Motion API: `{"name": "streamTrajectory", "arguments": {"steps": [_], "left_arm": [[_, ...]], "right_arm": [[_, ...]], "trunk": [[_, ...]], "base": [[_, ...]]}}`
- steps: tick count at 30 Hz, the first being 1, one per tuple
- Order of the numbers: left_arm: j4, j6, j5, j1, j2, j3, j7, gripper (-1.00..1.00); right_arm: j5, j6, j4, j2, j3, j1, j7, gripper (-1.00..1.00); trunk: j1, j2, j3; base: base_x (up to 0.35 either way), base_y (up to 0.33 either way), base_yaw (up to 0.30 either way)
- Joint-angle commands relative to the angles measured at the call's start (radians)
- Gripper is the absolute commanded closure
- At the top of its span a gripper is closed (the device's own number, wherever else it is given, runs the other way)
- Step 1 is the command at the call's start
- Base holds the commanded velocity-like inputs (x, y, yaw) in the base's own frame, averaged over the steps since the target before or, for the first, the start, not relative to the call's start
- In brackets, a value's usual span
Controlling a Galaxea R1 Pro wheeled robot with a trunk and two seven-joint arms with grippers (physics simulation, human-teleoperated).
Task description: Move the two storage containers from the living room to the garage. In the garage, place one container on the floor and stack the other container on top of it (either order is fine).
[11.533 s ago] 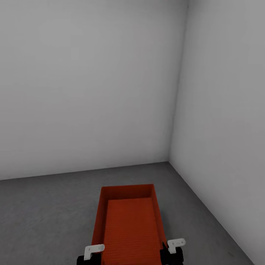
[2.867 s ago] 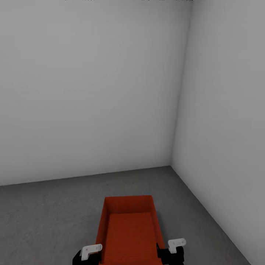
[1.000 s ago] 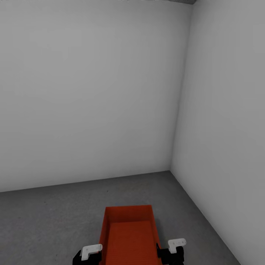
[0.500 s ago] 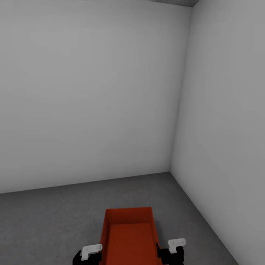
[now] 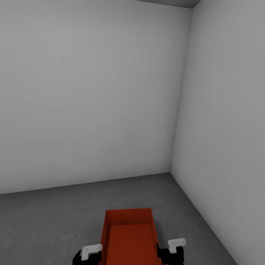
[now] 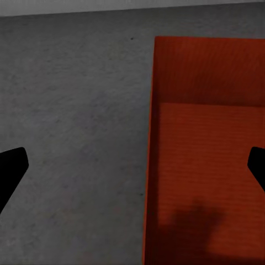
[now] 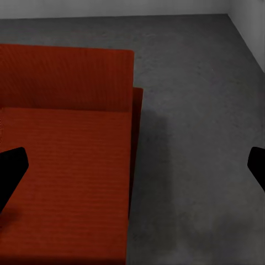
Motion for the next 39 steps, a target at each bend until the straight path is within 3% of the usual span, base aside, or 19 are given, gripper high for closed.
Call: {"name": "streamTrajectory", "arguments": {"steps": [1,8,25,39], "left_arm": [[0.001,-0.004,0.010,-0.001,0.001,-0.009,0.006,-1.00],[0.001,-0.005,0.009,-0.001,0.001,-0.008,0.006,-1.00],[0.001,-0.005,0.008,-0.001,0.001,-0.008,0.007,-1.00],[-0.001,-0.006,0.009,-0.001,0.001,-0.009,0.007,-1.00]], "right_arm": [[0.004,-0.001,0.001,0.000,0.007,-0.001,-0.009,-1.00],[0.004,-0.001,0.001,0.000,0.007,-0.001,-0.009,-1.00],[0.004,-0.002,0.001,0.000,0.007,0.000,-0.008,-1.00],[0.005,-0.002,-0.010,0.000,0.008,0.000,-0.008,-1.00]], "trunk": [[0.000,-0.001,-0.001],[0.000,-0.001,-0.001],[0.000,-0.001,-0.001],[0.000,-0.001,-0.001]], "base": [[0.000,0.000,0.000],[-0.063,0.000,0.000],[-0.266,0.000,0.000],[-0.030,0.000,0.000]]}}
